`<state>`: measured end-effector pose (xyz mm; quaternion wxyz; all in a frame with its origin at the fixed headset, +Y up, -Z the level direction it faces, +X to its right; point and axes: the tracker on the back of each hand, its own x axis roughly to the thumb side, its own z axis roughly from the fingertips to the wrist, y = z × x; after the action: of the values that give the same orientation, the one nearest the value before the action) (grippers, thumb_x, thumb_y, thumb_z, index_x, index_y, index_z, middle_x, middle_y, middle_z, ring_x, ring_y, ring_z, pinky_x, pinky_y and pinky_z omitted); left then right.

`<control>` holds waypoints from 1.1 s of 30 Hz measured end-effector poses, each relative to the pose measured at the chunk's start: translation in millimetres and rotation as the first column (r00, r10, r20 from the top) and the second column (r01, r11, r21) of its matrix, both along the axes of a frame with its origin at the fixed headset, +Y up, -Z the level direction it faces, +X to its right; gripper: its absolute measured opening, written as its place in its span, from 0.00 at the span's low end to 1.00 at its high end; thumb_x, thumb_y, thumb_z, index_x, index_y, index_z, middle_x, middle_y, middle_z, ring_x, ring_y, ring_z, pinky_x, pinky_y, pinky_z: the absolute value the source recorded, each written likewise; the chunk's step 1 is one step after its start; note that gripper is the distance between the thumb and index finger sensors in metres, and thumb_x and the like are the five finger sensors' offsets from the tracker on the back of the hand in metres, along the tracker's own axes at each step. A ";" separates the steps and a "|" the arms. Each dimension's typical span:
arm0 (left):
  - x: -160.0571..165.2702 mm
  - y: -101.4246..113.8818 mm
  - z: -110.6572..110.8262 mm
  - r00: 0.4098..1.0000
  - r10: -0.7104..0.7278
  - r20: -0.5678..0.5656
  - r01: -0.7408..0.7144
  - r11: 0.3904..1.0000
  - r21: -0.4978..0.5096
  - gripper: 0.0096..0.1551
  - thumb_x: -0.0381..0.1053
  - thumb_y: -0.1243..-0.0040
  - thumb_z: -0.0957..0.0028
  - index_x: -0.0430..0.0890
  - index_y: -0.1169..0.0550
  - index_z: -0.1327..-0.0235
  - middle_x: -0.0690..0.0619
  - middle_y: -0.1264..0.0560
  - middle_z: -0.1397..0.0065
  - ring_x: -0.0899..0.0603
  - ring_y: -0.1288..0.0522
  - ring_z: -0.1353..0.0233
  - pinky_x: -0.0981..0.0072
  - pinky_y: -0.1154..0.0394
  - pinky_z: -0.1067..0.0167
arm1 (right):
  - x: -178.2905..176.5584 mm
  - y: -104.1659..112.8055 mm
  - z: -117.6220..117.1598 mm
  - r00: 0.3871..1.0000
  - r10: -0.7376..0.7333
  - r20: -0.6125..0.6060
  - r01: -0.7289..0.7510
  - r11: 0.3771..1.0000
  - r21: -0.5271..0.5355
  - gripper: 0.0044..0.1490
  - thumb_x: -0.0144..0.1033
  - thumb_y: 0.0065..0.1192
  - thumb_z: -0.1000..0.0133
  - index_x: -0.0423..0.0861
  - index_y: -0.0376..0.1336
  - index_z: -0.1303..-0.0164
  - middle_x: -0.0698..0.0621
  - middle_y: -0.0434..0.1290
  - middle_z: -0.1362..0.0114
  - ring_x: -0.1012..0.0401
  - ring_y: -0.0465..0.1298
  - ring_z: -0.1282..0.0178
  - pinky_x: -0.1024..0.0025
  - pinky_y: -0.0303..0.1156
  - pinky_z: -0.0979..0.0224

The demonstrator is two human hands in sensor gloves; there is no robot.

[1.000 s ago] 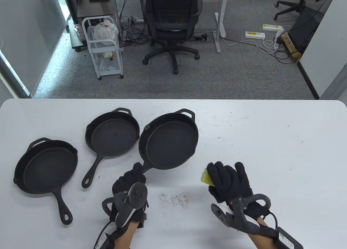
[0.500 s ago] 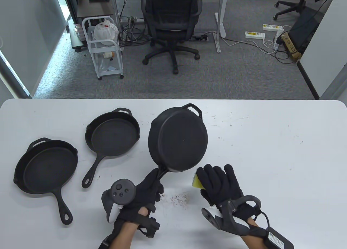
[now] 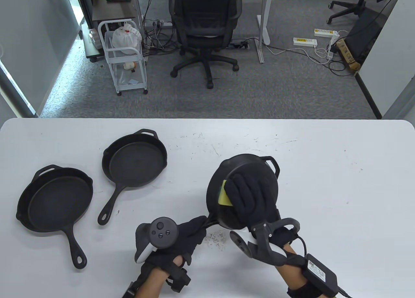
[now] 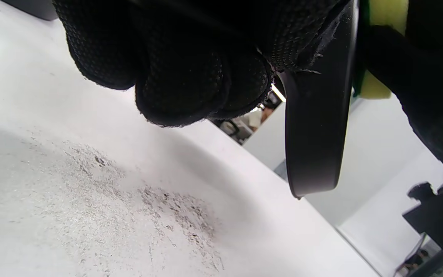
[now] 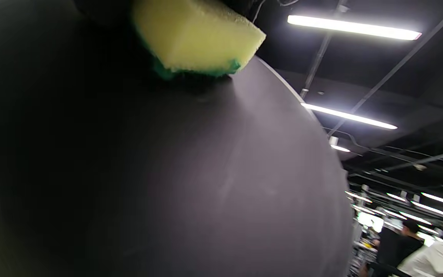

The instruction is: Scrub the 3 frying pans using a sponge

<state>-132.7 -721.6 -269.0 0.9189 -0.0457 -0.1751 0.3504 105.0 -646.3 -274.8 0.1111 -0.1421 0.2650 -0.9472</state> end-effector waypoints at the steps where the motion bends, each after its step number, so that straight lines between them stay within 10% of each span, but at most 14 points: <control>1: 0.0 0.9 0.3 1.000 0.001 0.005 -0.001 1.000 0.008 0.33 0.55 0.34 0.47 0.47 0.17 0.28 0.52 0.09 0.50 0.48 0.10 0.58 0.44 0.18 0.40 | 7.5 3.9 -6.8 0.999 -0.028 0.030 0.028 1.000 -0.011 0.49 0.53 0.55 0.48 0.54 0.40 0.21 0.51 0.55 0.15 0.52 0.67 0.17 0.44 0.56 0.18; 7: -3.9 4.8 2.6 0.999 0.039 -0.025 -0.038 0.999 0.036 0.32 0.55 0.37 0.46 0.46 0.19 0.28 0.53 0.10 0.48 0.48 0.11 0.58 0.44 0.19 0.39 | 46.6 -8.5 -17.7 0.990 -0.069 0.125 0.079 0.994 -0.077 0.49 0.53 0.56 0.48 0.52 0.40 0.21 0.50 0.55 0.15 0.50 0.67 0.18 0.43 0.56 0.18; 15: -11.7 5.5 2.7 0.985 0.146 -0.087 -0.143 0.989 0.046 0.32 0.55 0.40 0.45 0.45 0.19 0.28 0.53 0.11 0.49 0.49 0.12 0.59 0.44 0.18 0.39 | 26.6 -55.9 28.2 0.974 0.224 -0.037 -0.223 0.974 0.039 0.50 0.54 0.56 0.48 0.51 0.39 0.21 0.50 0.55 0.15 0.52 0.68 0.18 0.44 0.56 0.18; 27: 2.5 3.0 6.0 0.999 0.032 -0.002 -0.032 0.996 0.080 0.32 0.55 0.35 0.47 0.45 0.18 0.30 0.54 0.10 0.50 0.49 0.11 0.58 0.44 0.18 0.38 | 12.7 2.6 0.0 1.000 -0.015 -0.026 0.016 0.998 0.058 0.49 0.54 0.51 0.48 0.53 0.36 0.22 0.51 0.51 0.14 0.49 0.64 0.16 0.43 0.55 0.18; 33: -6.8 3.7 4.4 0.993 0.101 -0.066 -0.095 0.992 0.089 0.31 0.55 0.37 0.46 0.45 0.18 0.30 0.54 0.10 0.50 0.49 0.12 0.59 0.44 0.18 0.39 | 48.4 -18.7 -13.0 0.994 -0.074 0.075 0.079 0.995 -0.057 0.50 0.54 0.54 0.48 0.51 0.37 0.22 0.49 0.53 0.14 0.49 0.69 0.19 0.44 0.58 0.19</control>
<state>-139.5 -717.9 -264.6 0.9074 0.0149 -0.1597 0.3885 153.4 -664.9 -287.8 0.0801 -0.1004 0.2377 -0.9628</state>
